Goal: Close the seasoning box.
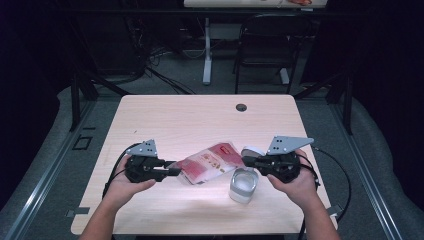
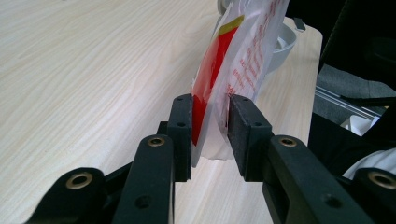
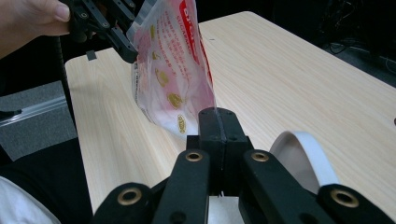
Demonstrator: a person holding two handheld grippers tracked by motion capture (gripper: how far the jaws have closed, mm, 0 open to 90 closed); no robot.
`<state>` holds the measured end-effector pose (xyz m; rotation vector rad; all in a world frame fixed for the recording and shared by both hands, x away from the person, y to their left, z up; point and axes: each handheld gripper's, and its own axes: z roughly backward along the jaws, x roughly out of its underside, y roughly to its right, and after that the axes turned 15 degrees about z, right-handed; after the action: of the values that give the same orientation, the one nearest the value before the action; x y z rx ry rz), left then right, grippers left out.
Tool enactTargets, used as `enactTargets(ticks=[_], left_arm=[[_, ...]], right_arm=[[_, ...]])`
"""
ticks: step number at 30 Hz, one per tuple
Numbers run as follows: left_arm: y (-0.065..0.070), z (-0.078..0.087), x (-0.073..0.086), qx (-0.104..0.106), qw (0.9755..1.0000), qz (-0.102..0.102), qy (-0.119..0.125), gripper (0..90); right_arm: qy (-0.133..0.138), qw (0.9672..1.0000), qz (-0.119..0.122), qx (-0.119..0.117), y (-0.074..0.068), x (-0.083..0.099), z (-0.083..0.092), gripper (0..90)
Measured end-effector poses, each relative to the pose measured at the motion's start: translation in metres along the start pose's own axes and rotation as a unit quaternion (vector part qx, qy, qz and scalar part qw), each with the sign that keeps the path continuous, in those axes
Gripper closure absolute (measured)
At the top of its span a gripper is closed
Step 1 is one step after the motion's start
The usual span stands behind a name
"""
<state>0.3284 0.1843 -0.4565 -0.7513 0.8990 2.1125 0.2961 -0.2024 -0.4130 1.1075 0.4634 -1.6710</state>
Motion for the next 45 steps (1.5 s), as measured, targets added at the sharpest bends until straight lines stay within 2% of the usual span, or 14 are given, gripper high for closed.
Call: enactTargets(ticks=[7, 16, 20, 35, 41, 45], left_arm=[[0.000, 0.001, 0.000, -0.007, 1.0000, 0.000, 0.002, 67.7], [0.001, -0.004, 0.003, -0.015, 0.9999, -0.003, -0.007, 68.7], [-0.001, -0.008, 0.008, -0.011, 0.9999, 0.000, -0.006, 69.2], [-0.015, -0.010, 0.027, -0.011, 0.9998, 0.015, 0.010, 70.2], [-0.020, -0.005, 0.033, -0.020, 0.9995, 0.020, 0.010, 70.4], [-0.024, -0.004, 0.040, -0.030, 0.9992, 0.027, 0.008, 70.5]], right_arm=[[-0.005, 0.9999, 0.011, 0.000, 0.000, -0.006, 0.000, 90.0], [-0.007, 0.9998, 0.017, 0.005, 0.000, -0.014, 0.001, 90.0], [-0.006, 0.9998, 0.018, 0.006, 0.000, -0.017, 0.000, 90.0], [-0.017, 0.9996, 0.024, -0.001, -0.003, -0.026, -0.016, 90.0], [-0.019, 0.9995, 0.024, -0.010, -0.006, -0.029, -0.026, 90.0], [-0.030, 0.9992, 0.022, -0.014, -0.007, -0.029, -0.036, 90.0]])
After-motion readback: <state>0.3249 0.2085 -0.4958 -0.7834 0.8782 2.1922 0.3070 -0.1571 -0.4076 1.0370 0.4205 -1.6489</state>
